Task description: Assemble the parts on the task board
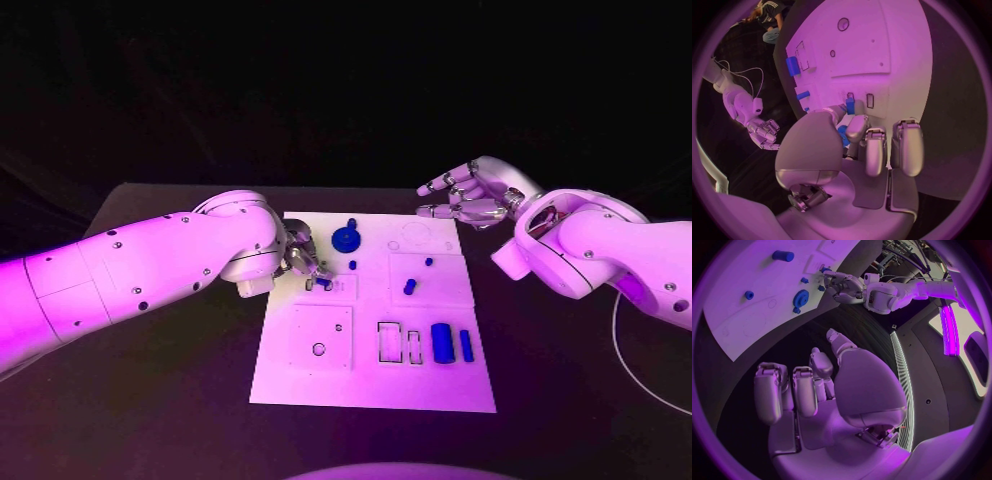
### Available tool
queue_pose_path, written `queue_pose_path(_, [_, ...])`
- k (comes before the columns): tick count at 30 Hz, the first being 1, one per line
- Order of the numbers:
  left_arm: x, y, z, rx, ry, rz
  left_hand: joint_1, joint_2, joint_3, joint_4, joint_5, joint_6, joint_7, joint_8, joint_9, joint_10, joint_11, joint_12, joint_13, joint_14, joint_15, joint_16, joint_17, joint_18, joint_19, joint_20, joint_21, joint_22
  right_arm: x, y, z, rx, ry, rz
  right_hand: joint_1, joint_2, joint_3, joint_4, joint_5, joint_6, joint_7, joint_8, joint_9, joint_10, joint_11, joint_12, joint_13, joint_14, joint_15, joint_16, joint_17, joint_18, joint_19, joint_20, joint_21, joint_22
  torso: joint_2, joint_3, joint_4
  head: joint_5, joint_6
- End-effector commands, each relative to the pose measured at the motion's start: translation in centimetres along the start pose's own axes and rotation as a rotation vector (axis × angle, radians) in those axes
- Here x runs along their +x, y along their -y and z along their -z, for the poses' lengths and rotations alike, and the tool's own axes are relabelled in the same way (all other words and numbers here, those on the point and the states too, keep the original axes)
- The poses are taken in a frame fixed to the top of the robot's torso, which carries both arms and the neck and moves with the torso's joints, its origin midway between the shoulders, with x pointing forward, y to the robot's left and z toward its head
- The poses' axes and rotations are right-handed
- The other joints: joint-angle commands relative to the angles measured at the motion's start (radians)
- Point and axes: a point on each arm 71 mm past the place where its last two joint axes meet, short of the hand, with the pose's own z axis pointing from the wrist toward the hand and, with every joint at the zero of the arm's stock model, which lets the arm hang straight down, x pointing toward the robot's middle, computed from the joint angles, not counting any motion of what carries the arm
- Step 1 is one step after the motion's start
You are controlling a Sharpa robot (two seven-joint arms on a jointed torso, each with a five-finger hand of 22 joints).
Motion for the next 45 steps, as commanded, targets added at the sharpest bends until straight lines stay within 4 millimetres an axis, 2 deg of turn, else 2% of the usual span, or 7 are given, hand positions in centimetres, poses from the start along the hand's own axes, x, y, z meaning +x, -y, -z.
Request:
queue_pose_path(1, [0.05, 0.09, -0.09, -0.013, 0.008, -0.023, -0.009, 0.003, 0.167, -0.162, 0.005, 0.005, -0.008, 0.003, 0.0, 0.007, -0.003, 0.006, 0.001, 0.103, 0.004, 0.003, 0.263, -0.02, 0.036, 0.003, -0.001, 0.119, 0.22, -0.04, -0.01, -0.005, -0.019, 0.006, -0.007, 0.002, -0.004, 0.004, 0.004, 0.007, -0.002, 0.002, 0.001, -0.007, -0.001, -0.005, -0.001, 0.074, 0.0, -0.004, 0.132, -0.001, -0.006, -0.001, -0.006, 0.013, 0.001, -0.0006, -0.0009, 0.001, -0.002])
queue_pose_path(25, [0.9, 0.12, -0.49, -0.042, -0.036, -0.089, -0.022, -0.001, 0.182, -0.171, 0.004, 0.005, -0.008, 0.006, 0.005, 0.008, -0.002, 0.006, 0.0, 0.103, 0.004, 0.003, 0.263, -0.02, 0.037, 0.003, -0.001, 0.12, 0.4, -0.06, -0.05, -0.007, -0.033, 0.006, -0.009, 0.001, -0.006, 0.005, 0.004, 0.007, -0.002, 0.002, 0.001, -0.007, -0.001, -0.004, -0.001, 0.074, 0.0, -0.004, 0.132, -0.001, -0.007, -0.001, -0.006, 0.012, 0.0, -0.0001, -0.0011, 0.004, -0.009])
queue_pose_path(45, [0.92, 0.12, -0.49, -0.058, -0.028, -0.106, -0.06, -0.009, 0.213, -0.191, 0.026, 0.009, -0.011, 0.02, 0.02, 0.009, -0.005, -0.002, -0.01, 0.103, 0.003, 0.003, 0.263, -0.021, 0.039, 0.002, 0.002, 0.126, 0.46, -0.07, -0.05, -0.006, -0.038, 0.006, -0.009, 0.001, -0.006, 0.005, 0.004, 0.007, -0.002, 0.002, 0.001, -0.007, -0.001, -0.004, -0.001, 0.074, 0.0, -0.004, 0.132, -0.001, -0.007, -0.001, -0.006, 0.012, 0.001, 0.0003, -0.0009, 0.005, -0.015])
